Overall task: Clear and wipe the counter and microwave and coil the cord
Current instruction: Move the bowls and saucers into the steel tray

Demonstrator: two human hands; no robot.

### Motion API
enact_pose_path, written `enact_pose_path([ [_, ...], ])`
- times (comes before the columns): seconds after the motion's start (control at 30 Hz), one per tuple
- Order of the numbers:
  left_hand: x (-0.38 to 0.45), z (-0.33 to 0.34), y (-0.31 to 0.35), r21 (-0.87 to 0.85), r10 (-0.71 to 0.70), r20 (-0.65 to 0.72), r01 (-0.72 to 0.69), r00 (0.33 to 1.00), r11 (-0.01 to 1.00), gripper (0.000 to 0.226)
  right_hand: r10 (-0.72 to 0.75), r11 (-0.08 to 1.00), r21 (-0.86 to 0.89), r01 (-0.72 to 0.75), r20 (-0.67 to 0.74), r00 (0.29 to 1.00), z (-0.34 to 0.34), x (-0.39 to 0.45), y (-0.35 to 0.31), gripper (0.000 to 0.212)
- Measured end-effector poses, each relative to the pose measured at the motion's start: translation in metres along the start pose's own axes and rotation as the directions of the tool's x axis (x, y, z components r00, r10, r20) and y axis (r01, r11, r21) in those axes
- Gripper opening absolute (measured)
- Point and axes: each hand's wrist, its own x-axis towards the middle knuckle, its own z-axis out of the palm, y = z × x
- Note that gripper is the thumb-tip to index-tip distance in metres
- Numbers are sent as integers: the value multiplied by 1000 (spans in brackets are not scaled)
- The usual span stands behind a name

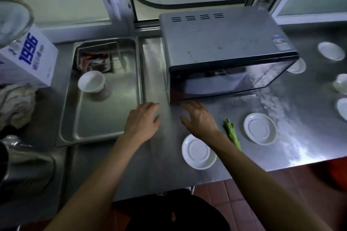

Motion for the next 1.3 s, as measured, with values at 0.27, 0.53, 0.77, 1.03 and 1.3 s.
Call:
enact_pose_path([
  [0.27,6,19,36,-131,190,55,-182,980,975,51,254,965,-48,-258,-73,964,-20,-73,17,45],
  [0.53,8,34,117,-192,427,114,-402,897,895,51,447,894,74,-442,-214,869,-43,-144,52,44],
  [0.77,5,50,217,-174,552,157,-527,819,832,48,567,821,119,-559,-290,771,-72,-208,105,51],
  [1.03,-9,87,364,-132,635,230,-622,738,772,46,674,737,262,-624,-353,648,-115,-292,205,46],
  [1.3,-24,123,496,-73,709,262,-719,655,691,48,669,742,316,-592,-417,616,-152,-373,304,40],
])
